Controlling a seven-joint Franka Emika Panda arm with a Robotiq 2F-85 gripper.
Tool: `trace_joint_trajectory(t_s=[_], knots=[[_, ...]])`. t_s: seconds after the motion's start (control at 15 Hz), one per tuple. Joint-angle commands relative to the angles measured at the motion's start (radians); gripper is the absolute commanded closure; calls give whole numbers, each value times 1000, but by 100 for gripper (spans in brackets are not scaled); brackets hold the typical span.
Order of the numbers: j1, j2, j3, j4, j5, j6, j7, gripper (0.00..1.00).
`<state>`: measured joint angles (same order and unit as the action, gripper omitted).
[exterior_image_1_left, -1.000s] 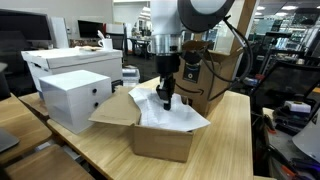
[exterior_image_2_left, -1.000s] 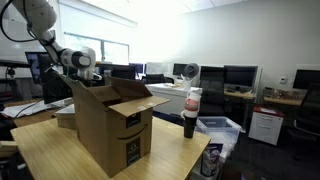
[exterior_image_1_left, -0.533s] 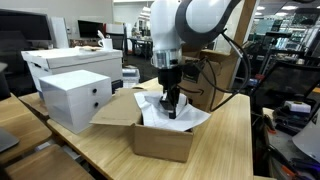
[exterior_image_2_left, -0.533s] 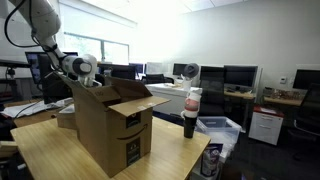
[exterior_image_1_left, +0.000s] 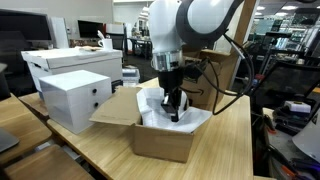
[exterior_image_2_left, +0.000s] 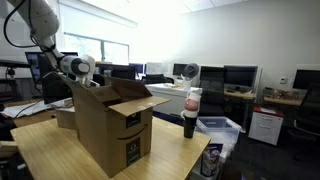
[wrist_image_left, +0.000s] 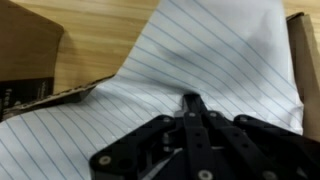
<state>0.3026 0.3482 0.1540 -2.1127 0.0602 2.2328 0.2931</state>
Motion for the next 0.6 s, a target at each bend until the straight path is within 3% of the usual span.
trace_joint_trajectory(t_s=[0.0,0.53], knots=[[19,39,20,-12,-8,-8,33,97],[71,81,18,18,-2,-21,199,97]])
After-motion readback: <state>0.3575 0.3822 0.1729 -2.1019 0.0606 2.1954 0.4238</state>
